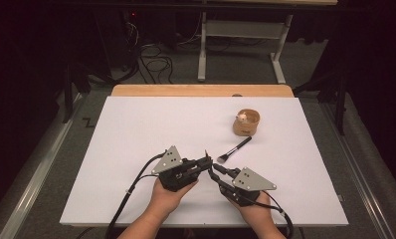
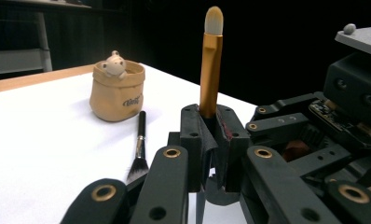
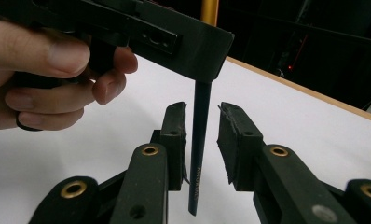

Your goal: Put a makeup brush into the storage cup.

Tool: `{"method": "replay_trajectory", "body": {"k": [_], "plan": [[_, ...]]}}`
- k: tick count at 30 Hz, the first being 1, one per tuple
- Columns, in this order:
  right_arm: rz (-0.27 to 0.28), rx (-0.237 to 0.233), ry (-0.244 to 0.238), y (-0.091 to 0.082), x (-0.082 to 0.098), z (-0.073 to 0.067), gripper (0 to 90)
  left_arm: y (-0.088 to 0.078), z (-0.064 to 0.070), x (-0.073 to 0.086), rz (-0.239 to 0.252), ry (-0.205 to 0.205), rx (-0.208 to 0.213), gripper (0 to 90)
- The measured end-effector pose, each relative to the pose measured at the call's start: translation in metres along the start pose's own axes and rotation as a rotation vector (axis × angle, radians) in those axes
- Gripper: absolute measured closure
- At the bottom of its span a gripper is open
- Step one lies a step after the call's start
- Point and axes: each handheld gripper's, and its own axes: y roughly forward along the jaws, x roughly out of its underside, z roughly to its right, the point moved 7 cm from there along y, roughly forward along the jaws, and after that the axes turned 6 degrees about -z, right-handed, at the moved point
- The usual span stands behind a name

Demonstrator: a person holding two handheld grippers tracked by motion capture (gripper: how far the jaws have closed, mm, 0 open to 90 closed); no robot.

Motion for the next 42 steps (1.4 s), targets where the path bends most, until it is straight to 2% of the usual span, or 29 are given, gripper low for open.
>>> {"method": "replay_trajectory", "body": {"k": [15, 26, 33, 35, 40, 42], "plan": [[-0.004, -0.003, -0.002, 0.0010, 0.0009, 0.0008, 78.4, 0.0046, 0.0046, 0.0007, -0.006, 0.008, 0.017, 83.0], [0.004, 0.003, 0.009, 0.0004, 0.0000, 0.0015, 81.8, 0.0060, 0.0055, 0.0003, -0.004, 0.008, 0.018, 83.0], [0.002, 0.001, -0.001, 0.0007, 0.0006, 0.0018, 84.7, 0.0060, 0.0047, 0.0006, -0.007, 0.012, 0.014, 82.1], [0.002, 0.000, 0.001, 0.0008, 0.0006, 0.0019, 84.8, 0.0063, 0.0039, 0.0013, -0.014, 0.009, 0.014, 77.9], [0.005, 0.001, 0.018, 0.0004, 0.0010, 0.0036, 84.9, 0.0055, 0.0026, 0.0019, -0.022, 0.015, -0.007, 56.8], [0.003, 0.003, 0.027, 0.0000, 0.0022, 0.0058, 84.8, 0.0036, 0.0019, 0.0026, -0.028, 0.019, -0.009, 52.3]]}}
